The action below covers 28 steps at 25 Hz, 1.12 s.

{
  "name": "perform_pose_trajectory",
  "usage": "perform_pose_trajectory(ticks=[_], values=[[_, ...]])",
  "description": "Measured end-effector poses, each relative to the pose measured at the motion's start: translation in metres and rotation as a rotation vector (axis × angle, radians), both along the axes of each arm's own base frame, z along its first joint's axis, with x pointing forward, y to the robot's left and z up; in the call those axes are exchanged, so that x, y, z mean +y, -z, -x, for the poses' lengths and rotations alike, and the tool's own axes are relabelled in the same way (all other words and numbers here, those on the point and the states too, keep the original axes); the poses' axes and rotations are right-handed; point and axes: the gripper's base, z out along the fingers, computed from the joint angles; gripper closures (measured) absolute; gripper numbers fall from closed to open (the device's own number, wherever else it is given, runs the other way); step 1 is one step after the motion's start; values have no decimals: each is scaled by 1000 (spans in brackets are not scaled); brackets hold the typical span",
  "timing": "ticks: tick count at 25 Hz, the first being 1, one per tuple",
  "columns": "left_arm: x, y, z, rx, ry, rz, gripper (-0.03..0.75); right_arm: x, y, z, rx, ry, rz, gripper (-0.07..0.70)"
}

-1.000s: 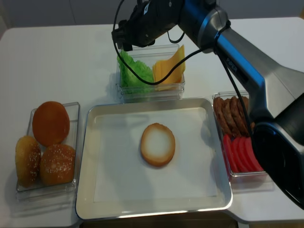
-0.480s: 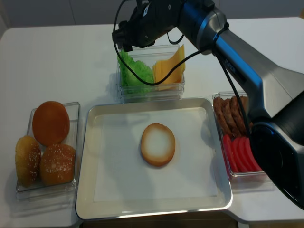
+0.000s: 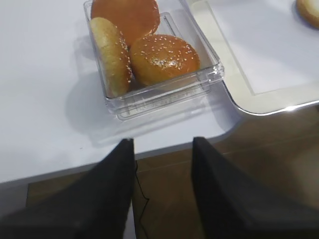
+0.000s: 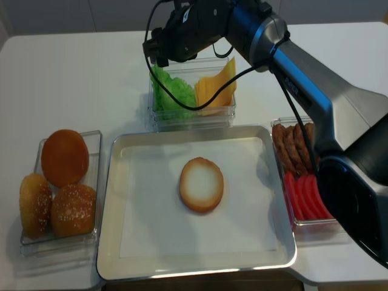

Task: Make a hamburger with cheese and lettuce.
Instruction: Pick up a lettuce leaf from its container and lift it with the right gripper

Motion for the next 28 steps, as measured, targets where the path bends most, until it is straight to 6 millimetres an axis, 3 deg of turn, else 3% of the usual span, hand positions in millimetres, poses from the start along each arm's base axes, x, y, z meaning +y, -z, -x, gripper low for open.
perform_pose_trajectory(ticks=[7, 21, 28], values=[[0, 0, 0, 0, 0, 0, 427, 2, 16, -3, 32, -3, 19, 197], [0, 0, 0, 0, 0, 0, 427, 3, 18, -2, 39, -7, 23, 199], [0, 0, 0, 0, 0, 0, 427, 3, 18, -2, 39, -8, 25, 265]])
